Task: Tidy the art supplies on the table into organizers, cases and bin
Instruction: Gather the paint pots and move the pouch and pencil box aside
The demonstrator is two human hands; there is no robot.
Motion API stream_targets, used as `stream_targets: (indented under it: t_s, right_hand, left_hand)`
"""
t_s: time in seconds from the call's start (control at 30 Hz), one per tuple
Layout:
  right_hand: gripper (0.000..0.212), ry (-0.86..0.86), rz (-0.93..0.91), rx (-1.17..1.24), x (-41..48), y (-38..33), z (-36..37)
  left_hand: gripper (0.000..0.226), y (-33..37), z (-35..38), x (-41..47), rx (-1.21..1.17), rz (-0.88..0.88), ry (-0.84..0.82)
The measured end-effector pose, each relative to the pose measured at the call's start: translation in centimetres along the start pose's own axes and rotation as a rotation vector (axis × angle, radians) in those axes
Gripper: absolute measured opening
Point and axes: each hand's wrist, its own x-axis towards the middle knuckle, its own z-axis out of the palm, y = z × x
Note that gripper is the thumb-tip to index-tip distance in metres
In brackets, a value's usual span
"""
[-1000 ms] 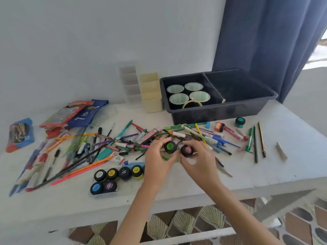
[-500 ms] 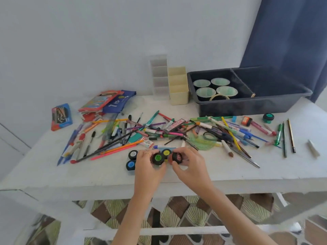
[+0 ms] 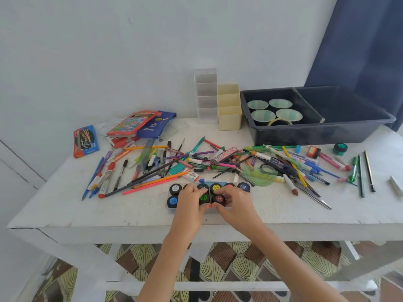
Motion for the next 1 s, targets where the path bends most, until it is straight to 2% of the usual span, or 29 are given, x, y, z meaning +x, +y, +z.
stream_targets:
  t_s: [0.27, 0.43, 0.7, 1.0]
  right_hand:
    - [0.028, 0.017, -0.033, -0.017, -0.6, -0.2, 0.4]
    - [0.024, 0.039, -0.039, -0.114, -0.7, -0.2, 1.0]
    - [0.012, 0.099, 0.077, -0.118, -0.2, -0.9, 2.3]
    - [0.007, 0.077, 0.047, 0.016, -0.5, -0.3, 1.0]
  left_hand:
    - [0.039, -0.1, -0.6, -0.6, 0.207, -0.019, 0.010]
    - [0.036, 0.3, -0.7, -0.6, 0.357, -0.040, 0.006]
    - [0.039, -0.1, -0.7, -1.1, 0.272, -0.058, 0.025]
    - [0.037, -0.2, -0.8, -0.9, 0.235, -0.045, 0.001]
